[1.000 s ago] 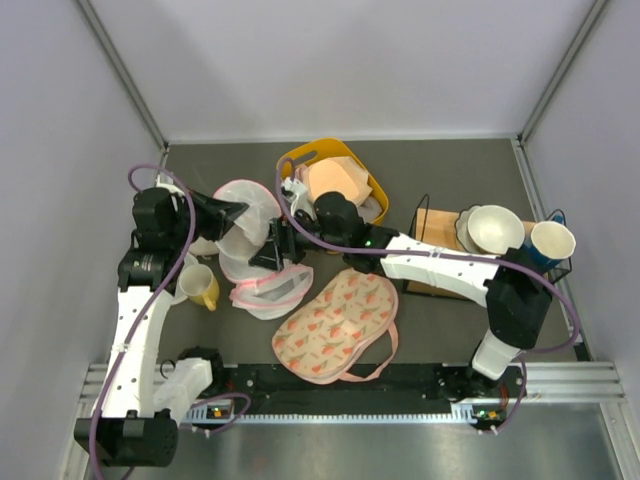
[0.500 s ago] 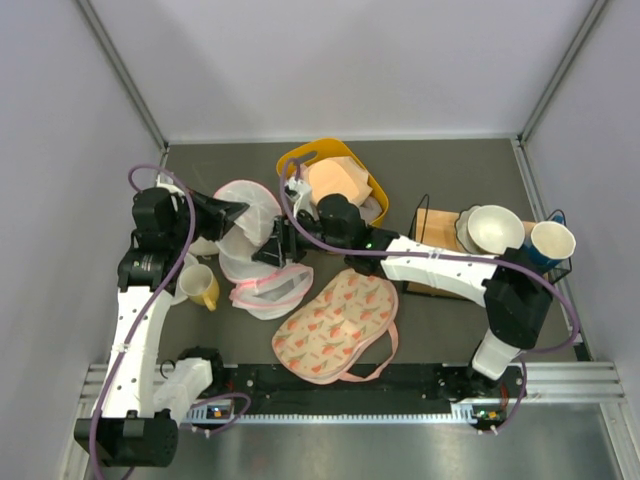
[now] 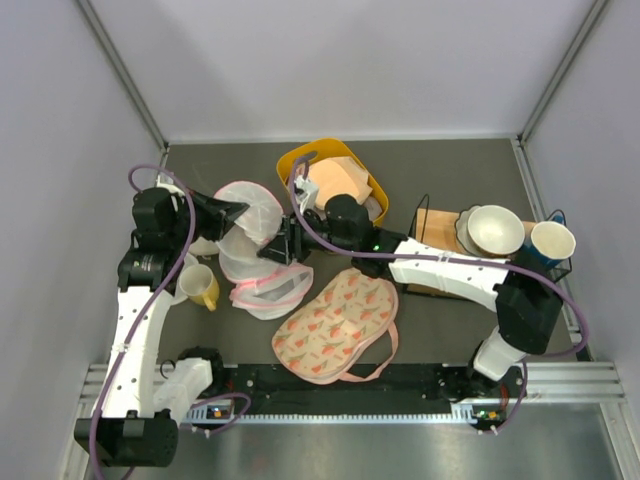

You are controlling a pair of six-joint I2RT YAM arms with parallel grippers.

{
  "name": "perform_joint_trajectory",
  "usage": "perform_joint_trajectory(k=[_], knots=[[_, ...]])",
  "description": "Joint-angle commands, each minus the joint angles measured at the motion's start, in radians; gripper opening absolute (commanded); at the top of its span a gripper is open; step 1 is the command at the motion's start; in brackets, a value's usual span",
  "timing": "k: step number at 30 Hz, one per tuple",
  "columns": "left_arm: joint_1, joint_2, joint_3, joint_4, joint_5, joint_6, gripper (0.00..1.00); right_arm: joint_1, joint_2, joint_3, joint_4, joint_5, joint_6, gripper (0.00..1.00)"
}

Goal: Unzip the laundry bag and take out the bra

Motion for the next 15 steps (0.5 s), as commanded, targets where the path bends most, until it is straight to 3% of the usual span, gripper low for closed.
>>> perform_joint_trajectory(k=[1,5,6,9,15], knots=[[0.004,-0.017,0.006,0.059,0.021,-0.01,0.0,-0.011,-0.056,0.02,0.038,0.004,-0.007,0.42],[0.004,-0.022,0.004,0.06,0.019,-0.012,0.0,-0.01,-0.043,0.023,0.033,0.001,-0.007,0.26],[0.004,-0.022,0.004,0.06,0.019,-0.012,0.0,-0.011,-0.042,0.021,0.033,0.003,-0.006,0.16],[0.004,-0.023,0.004,0.06,0.019,-0.01,0.0,-0.016,-0.046,0.012,0.03,0.016,-0.003,0.0],[0.013,-0.016,0.006,0.06,0.035,-0.006,0.0,-0.037,-0.089,-0.06,0.034,0.053,0.002,0.0]])
